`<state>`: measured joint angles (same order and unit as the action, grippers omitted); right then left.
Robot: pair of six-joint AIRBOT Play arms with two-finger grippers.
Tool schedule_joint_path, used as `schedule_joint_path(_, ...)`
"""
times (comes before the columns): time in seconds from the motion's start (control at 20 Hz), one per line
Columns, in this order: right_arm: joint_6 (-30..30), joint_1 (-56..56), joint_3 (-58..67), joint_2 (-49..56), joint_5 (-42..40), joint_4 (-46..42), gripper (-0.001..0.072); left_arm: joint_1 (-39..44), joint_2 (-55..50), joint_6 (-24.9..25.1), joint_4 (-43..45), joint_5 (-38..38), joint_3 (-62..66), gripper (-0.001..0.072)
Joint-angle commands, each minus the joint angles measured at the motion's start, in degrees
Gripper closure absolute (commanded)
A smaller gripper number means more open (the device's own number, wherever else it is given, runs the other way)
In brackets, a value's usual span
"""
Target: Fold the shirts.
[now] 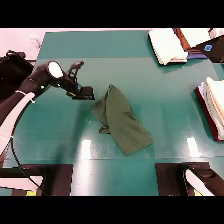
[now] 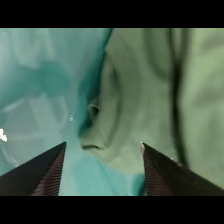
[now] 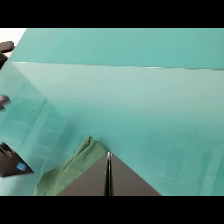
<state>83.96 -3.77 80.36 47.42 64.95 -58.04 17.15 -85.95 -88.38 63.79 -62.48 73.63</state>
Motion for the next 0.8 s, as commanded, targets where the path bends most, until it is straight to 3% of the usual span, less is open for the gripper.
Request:
schedule_joint_path(0.0, 0.0, 0.0, -0.1, 0.0, 0.2, 0.0, 0.0688, 1.2, -2.6, 3.4, -7.1, 5.2, -5.1, 0.0161)
schedule_joint_path(0.15, 0.0, 0.0, -0.1, 0.0, 1.8, 0.0, 0.0688, 3.6, -3.8, 3.4, -7.3, 8.8, -5.1, 0.0163)
schedule_joint_path(0.2, 0.0, 0.0, -0.1, 0.2, 3.4, -0.4, 0.0688, 3.7, -3.7, 3.4, -7.2, 9.2, -5.1, 0.0244)
schedule_joint_path(0.25, 0.0, 0.0, -0.1, 0.6, 5.5, -0.7, 0.0688, 3.3, -3.7, 3.4, -7.0, 8.9, -4.9, 0.0509)
schedule_joint_path(0.3, 0.0, 0.0, -0.1, 1.4, 8.5, -0.6, 0.0688, 2.7, -3.7, 3.5, -6.8, 8.3, -4.5, 0.0681)
schedule_joint_path(0.45, 0.0, 0.0, -4.9, 3.7, 15.9, -0.6, 0.0688, -0.8, -3.6, 3.5, -6.5, 3.6, -1.0, 0.0683)
schedule_joint_path(0.6, -0.4, 0.0, -19.4, 3.6, 15.4, -2.7, 0.0686, -3.7, -3.6, 4.9, -4.5, -0.8, 3.3, 0.0683)
schedule_joint_path(0.65, -0.9, 0.0, -24.9, 3.7, 14.8, -3.5, 0.0643, -4.2, -3.6, 4.9, -3.8, -1.7, 4.1, 0.0683)
schedule_joint_path(0.7, -1.1, 0.0, -30.9, 4.2, 13.4, -3.4, 0.0393, -4.3, -3.6, 4.9, -3.5, -2.0, 4.5, 0.0683)
schedule_joint_path(0.75, -1.1, 0.2, -35.8, 5.5, 12.5, -2.6, 0.0249, -4.3, -3.6, 4.9, -3.4, -1.6, 4.5, 0.0683)
